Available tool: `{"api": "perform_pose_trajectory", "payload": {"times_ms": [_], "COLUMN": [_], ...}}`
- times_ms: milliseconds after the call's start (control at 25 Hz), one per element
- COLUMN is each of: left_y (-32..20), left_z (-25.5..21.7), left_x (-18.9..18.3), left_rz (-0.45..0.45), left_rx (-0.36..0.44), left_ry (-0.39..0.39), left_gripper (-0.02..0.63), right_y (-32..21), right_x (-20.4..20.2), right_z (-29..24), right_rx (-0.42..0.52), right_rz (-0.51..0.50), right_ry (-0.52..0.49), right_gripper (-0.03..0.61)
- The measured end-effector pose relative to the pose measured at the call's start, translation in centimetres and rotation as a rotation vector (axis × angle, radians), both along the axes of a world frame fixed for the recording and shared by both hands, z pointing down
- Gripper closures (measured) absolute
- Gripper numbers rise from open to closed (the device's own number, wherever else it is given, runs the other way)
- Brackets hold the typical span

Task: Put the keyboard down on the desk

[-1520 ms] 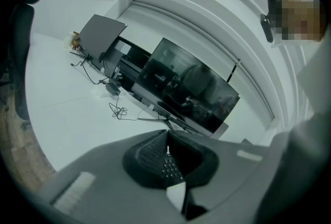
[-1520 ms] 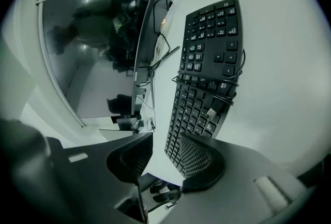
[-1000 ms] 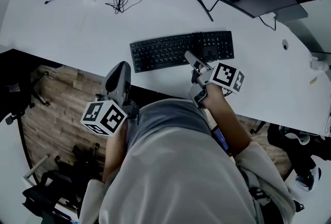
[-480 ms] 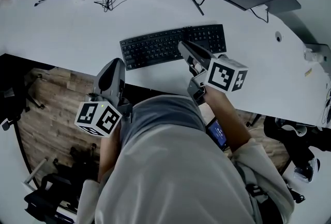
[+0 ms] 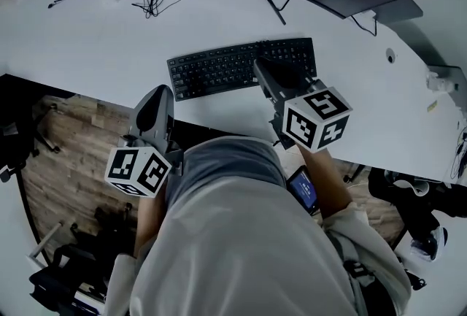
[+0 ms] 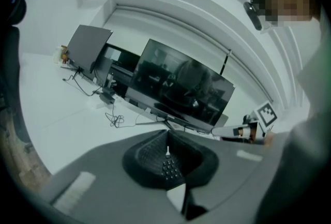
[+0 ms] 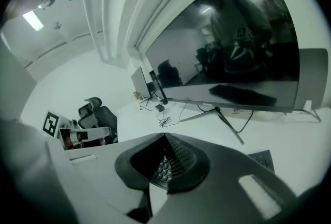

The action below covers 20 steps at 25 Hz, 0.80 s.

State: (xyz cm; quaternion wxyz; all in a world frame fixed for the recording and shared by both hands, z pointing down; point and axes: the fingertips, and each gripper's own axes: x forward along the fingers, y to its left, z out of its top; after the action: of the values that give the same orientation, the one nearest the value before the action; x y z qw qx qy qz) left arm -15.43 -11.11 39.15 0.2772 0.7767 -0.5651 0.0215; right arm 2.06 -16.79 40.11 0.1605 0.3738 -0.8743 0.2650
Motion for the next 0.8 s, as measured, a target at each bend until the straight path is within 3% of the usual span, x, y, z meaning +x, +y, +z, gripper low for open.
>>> {"api": "perform_pose_trajectory", "payload": {"times_ms": [160, 480, 800], "left_y": [0.2, 0.5, 1.2], "left_z": [-1.3, -1.1, -1.0], "left_x": [-0.2, -0.5, -1.7], "left_rz": [0.008, -0.046, -0.092], "left_rx": [0.039, 0.045, 0.039], "left_ry": [-0.073, -0.102, -0.048], "left_gripper": [0.614, 0.614, 0.614], "right_y": [1.0, 2.5, 2.8], "right_x": [-1.1, -1.4, -1.6], "right_z": [-1.1, -1.0, -0.8], "right_rx": [0.081, 0.145, 0.147], "right_rz": [-0.036, -0.036, -0.034], "right_ry": [0.039, 0.115, 0.127], "right_gripper": [0.575, 0.575, 0.575]}}
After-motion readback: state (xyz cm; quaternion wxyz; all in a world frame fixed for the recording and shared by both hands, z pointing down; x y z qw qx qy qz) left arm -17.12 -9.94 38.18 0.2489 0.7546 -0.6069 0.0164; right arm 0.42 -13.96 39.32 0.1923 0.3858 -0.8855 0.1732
